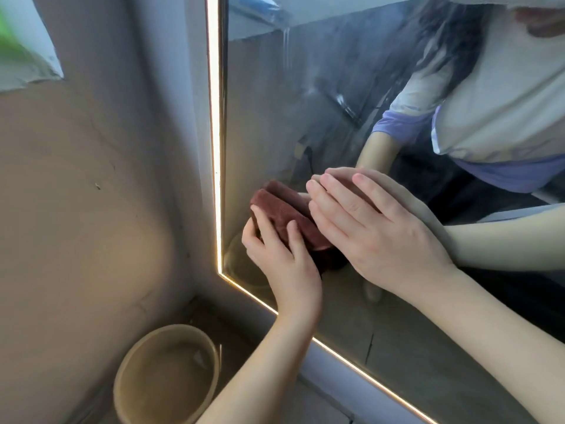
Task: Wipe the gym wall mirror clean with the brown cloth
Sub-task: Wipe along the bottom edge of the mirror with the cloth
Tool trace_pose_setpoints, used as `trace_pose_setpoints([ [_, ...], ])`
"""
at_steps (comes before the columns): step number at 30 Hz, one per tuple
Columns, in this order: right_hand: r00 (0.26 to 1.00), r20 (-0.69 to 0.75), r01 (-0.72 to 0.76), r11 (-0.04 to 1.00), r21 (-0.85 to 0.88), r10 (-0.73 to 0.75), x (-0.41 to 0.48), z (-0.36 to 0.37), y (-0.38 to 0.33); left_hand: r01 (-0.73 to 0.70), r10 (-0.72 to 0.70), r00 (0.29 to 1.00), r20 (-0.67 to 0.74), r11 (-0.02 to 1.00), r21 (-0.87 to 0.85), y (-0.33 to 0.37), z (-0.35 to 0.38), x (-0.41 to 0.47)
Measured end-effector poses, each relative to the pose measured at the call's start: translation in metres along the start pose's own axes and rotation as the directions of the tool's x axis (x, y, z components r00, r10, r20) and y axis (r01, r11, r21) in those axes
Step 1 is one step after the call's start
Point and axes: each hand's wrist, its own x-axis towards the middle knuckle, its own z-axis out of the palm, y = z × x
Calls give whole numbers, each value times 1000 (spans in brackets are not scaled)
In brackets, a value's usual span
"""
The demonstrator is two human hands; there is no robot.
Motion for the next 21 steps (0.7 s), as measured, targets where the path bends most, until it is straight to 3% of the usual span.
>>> trace_pose_setpoints([
  [2, 1000, -8, 1, 1000, 2, -1, 0, 0, 1, 136, -136, 990, -45, 991, -10, -10, 3, 16],
  [5, 1000, -9, 3, 1000, 18, -3, 1, -1, 1, 467, -467, 879, -95, 884, -22, -28, -2, 43],
  [7, 1000, -8, 3, 1000, 10, -3, 1, -2, -1, 432, -433, 901, -38, 902, -28, -25, -5, 34],
  [10, 1000, -11, 1, 1000, -10, -1, 1, -1, 1, 242, -239, 969, 62, 969, -54, -19, -2, 1],
  [12, 1000, -11, -1, 1000, 0, 1, 1, -2, 1, 343, -343, 939, 14, 938, -55, -29, 2, 11],
  [15, 1000, -7, 3, 1000, 10, -3, 2, -2, 0, 612, -614, 789, -21, 788, -58, -46, -1, 39],
  [17, 1000, -7, -2, 1000, 11, 2, 2, -2, 0, 570, -569, 821, 42, 820, -43, -39, -6, 30],
  [21, 1000, -15, -9, 1000, -10, 9, 2, -1, 1, 299, -289, 950, 114, 950, -86, -22, -4, -9],
])
